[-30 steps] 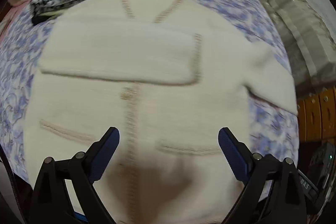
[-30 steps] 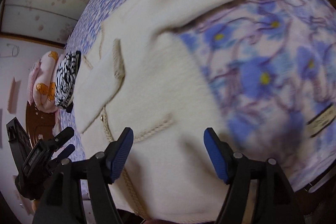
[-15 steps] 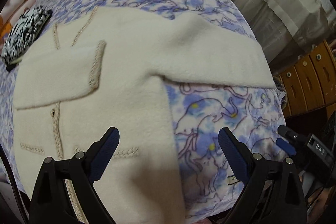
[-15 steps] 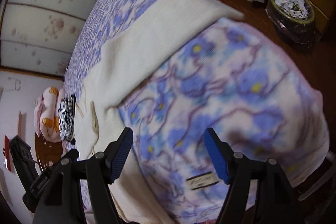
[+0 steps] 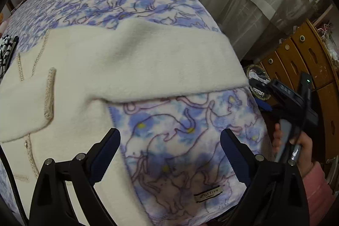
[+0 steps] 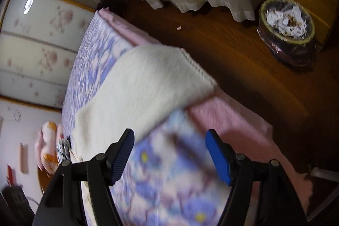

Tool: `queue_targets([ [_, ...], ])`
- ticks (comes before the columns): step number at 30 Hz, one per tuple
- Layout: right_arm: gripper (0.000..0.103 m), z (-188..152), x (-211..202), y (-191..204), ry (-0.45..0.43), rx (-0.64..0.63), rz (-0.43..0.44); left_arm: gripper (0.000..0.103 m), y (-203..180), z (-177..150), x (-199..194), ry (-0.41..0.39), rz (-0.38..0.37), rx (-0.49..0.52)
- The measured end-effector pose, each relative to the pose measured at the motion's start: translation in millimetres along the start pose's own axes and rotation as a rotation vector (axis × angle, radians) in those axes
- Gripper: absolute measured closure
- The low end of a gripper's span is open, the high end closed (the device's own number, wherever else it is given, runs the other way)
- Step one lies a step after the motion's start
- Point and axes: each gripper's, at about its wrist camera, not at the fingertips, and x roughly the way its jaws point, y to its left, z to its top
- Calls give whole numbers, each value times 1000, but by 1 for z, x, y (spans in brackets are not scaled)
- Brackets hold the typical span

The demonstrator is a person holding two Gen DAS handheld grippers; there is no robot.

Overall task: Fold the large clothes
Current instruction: 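Grasp the other sleeve cuff with the right tool and lift it, then fold the held sleeve across the cardigan front with the right tool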

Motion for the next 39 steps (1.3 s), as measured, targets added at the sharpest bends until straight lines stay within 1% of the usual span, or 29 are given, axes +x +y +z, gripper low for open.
queue_targets([
  [2,33,10,18,-9,21,50,13,9,-7,1,5,10,3,13],
  [4,33,16,30,-12,21,66,15,9,-12,2,10,17,2,21],
  [6,33,20,36,-12,-5,81,22,9,-14,3,11,16,-2,19],
  [8,33,25,40,-15,-49,129,41,8,-14,3,10,14,-3,10],
  [9,37,27,42,-16,-65,159,46,9,-13,3,9,13,-5,4],
  [10,44,29,43,-17,-75,179,54,9,-12,4,9,12,-5,0],
  [11,47,31,44,-17,-87,201,61,9,-10,3,7,10,-4,-3],
  [13,60,34,42,-16,-118,220,51,8,-6,3,5,6,9,-6],
  [14,65,34,38,-15,-140,228,43,8,-4,3,4,5,15,-10],
  [15,79,34,34,-14,-164,235,29,8,-1,2,3,3,18,-13],
  [16,90,34,29,-13,-189,238,30,8,3,2,2,0,19,-19],
  [17,94,34,24,-12,-203,241,44,8,8,3,0,-6,22,-28],
  [20,94,33,12,0,-238,213,47,9,23,2,-7,-33,22,-66],
  [25,95,28,-17,41,-333,107,41,9,56,-3,-20,-75,21,-127],
  [28,95,22,-32,73,-379,50,79,9,80,-10,-30,-104,31,-157],
  [30,95,17,-42,96,-400,12,87,9,98,-16,-38,-122,34,-174],
  [34,95,0,-58,158,-447,-135,94,9,140,-28,-56,-155,38,-208],
  [39,95,-37,-67,235,-473,-285,120,9,197,-44,-78,-179,17,-243],
])
